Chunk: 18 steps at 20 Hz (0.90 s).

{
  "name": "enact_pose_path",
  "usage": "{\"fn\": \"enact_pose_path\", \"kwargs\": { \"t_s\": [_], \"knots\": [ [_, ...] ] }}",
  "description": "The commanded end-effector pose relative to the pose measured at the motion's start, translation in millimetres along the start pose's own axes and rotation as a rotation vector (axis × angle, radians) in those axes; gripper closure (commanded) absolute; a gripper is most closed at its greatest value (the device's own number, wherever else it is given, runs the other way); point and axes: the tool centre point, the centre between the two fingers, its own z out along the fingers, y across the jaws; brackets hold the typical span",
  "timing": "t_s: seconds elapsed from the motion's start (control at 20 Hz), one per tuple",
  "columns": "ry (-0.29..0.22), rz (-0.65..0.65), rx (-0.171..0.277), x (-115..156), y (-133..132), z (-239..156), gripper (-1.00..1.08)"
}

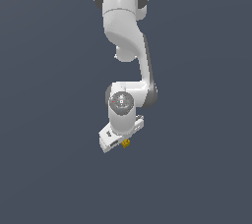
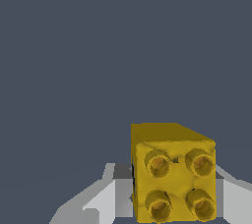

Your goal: Pick up the object and move it to a goal position.

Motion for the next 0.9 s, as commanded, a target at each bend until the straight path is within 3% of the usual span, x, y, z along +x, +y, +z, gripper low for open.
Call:
{"fn": "enact_pose_path", "kwargs": {
  "t_s": [0.0,0.5,0.85],
  "knots": [
    [0.002,-0.001,-0.001,3.6,-3.6,-14.1,1.08],
    [0.002,-0.001,-0.002,21.7,-24.7,-90.9,1.08],
    [0.002,-0.001,-0.002,26.7,-29.2,-109.1,1.08]
  ]
}}
